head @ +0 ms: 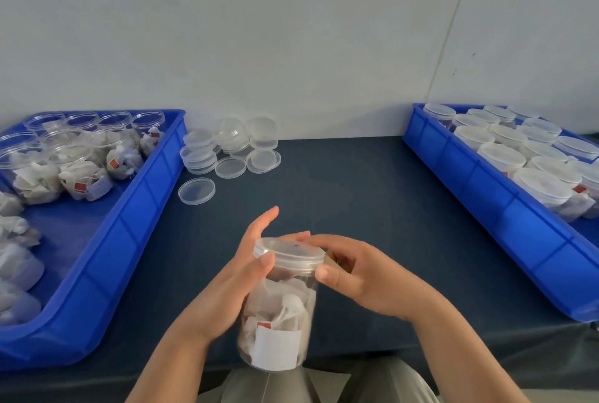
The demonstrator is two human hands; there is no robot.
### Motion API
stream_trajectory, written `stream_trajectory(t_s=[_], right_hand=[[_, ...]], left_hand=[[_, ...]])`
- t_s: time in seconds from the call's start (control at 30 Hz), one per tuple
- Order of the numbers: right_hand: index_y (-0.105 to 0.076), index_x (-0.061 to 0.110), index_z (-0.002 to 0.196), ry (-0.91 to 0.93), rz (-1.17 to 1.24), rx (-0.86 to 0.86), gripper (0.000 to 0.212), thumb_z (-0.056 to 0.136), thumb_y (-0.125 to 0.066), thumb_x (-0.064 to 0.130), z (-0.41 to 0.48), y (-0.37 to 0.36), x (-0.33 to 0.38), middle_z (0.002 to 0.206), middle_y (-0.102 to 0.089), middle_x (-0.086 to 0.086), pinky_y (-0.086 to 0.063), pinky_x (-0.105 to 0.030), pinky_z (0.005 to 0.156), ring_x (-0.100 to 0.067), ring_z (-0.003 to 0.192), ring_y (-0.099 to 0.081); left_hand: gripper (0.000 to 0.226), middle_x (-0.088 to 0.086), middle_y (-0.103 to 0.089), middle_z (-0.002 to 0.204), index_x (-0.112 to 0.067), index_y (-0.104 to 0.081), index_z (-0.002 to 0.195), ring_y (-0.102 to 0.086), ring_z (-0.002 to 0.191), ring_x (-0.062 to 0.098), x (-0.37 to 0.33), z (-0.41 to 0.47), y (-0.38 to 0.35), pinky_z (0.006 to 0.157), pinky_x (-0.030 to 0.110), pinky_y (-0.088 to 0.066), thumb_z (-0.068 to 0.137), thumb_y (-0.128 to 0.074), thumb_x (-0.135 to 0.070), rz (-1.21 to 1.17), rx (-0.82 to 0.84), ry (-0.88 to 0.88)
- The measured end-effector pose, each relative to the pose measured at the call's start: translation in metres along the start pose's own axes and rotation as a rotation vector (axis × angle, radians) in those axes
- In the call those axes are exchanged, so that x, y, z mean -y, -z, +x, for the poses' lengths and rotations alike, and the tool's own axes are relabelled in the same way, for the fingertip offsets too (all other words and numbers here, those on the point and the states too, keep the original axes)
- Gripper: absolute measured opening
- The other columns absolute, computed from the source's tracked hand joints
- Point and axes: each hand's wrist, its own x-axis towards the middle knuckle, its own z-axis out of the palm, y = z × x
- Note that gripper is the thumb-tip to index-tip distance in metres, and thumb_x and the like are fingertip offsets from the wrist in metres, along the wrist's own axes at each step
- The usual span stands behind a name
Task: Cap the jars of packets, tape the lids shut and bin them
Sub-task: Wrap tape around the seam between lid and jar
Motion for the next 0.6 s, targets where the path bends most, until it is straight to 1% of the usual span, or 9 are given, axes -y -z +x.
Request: stream_trajectory(t_s=[0.07,0.13,0.17,0.23,0.27,0.33,0.4,0.47,0.6], right_hand=[[-0.065,0.040,0.134,0.012,-0.001,-0.065,0.047,0.102,-0.049,0.071,-0.002,-0.004,-0.004,0.107,-0.069,0.014,-0.045,-0.020,0.073,-0.008,0.079,-0.055],[-0.066,0.042,0.128,-0.007,-0.019,-0.135,0.045,0.101,-0.048,0.073,-0.003,-0.007,-0.006,0.097,-0.067,0.013,-0.044,-0.019,0.069,-0.008,0.074,-0.052],[-0.065,0.046,0.127,-0.035,-0.033,-0.179,0.044,0.099,-0.048,0.076,-0.003,-0.008,-0.007,0.096,-0.067,0.014,-0.045,-0.019,0.068,-0.010,0.074,-0.053],[-0.063,0.052,0.126,-0.099,-0.070,-0.248,0.048,0.092,-0.051,0.082,-0.004,-0.011,-0.007,0.095,-0.067,0.020,-0.046,-0.019,0.068,-0.007,0.076,-0.056],[-0.062,0.053,0.127,-0.117,-0.084,-0.264,0.050,0.089,-0.052,0.084,-0.004,-0.013,-0.007,0.096,-0.067,0.026,-0.044,-0.016,0.068,-0.002,0.077,-0.058],[-0.062,0.053,0.127,-0.127,-0.094,-0.283,0.055,0.085,-0.053,0.088,-0.005,-0.020,-0.005,0.099,-0.067,0.033,-0.042,-0.011,0.067,0.005,0.081,-0.060],[-0.062,0.054,0.124,-0.109,-0.088,-0.305,0.054,0.085,-0.051,0.089,-0.007,-0.025,-0.002,0.100,-0.069,0.030,-0.043,-0.011,0.066,0.005,0.081,-0.061],[-0.062,0.054,0.122,-0.105,-0.077,-0.324,0.048,0.087,-0.053,0.085,-0.008,-0.028,0.000,0.094,-0.069,0.029,-0.044,-0.010,0.066,0.004,0.076,-0.059],[-0.062,0.053,0.124,-0.129,-0.042,-0.326,0.055,0.084,-0.052,0.089,-0.007,-0.032,-0.001,0.086,-0.067,0.019,-0.045,-0.016,0.063,-0.002,0.066,-0.051]], left_hand=[[0.084,-0.009,-0.068,0.136,-0.048,-0.045,0.145,-0.068,0.126,0.019,-0.002,-0.002,0.000,0.105,0.048,-0.055,0.076,-0.057,-0.095,0.169,-0.073,-0.018],[0.065,-0.019,-0.070,0.125,-0.052,-0.058,0.128,-0.069,0.117,0.007,-0.001,-0.006,-0.002,0.094,0.035,-0.060,0.081,-0.047,-0.095,0.284,-0.216,-0.066],[0.059,-0.025,-0.069,0.126,-0.055,-0.058,0.130,-0.067,0.118,0.001,-0.001,-0.007,-0.004,0.092,0.027,-0.060,0.086,-0.045,-0.092,0.301,-0.271,-0.077],[0.056,-0.041,-0.059,0.133,-0.063,-0.043,0.145,-0.058,0.123,-0.014,-0.003,-0.009,-0.012,0.090,0.015,-0.055,0.094,-0.040,-0.085,0.281,-0.280,-0.047],[0.059,-0.047,-0.055,0.133,-0.067,-0.036,0.148,-0.055,0.122,-0.019,-0.004,-0.010,-0.018,0.090,0.015,-0.052,0.092,-0.038,-0.087,0.278,-0.271,-0.020],[0.074,-0.048,-0.054,0.129,-0.067,-0.033,0.145,-0.057,0.117,-0.019,-0.005,-0.011,-0.026,0.088,0.018,-0.051,0.078,-0.044,-0.097,0.338,-0.313,-0.003],[0.079,-0.046,-0.055,0.124,-0.067,-0.034,0.136,-0.059,0.110,-0.018,-0.006,-0.010,-0.032,0.081,0.021,-0.055,0.066,-0.059,-0.096,0.412,-0.397,0.000],[0.077,-0.045,-0.057,0.121,-0.070,-0.036,0.129,-0.061,0.106,-0.017,-0.006,-0.009,-0.033,0.078,0.027,-0.059,0.062,-0.067,-0.092,0.420,-0.424,0.020],[0.092,-0.039,-0.065,0.117,-0.065,-0.040,0.132,-0.069,0.098,-0.009,-0.006,-0.008,-0.029,0.076,0.032,-0.061,0.052,-0.064,-0.103,0.412,-0.419,0.018]])
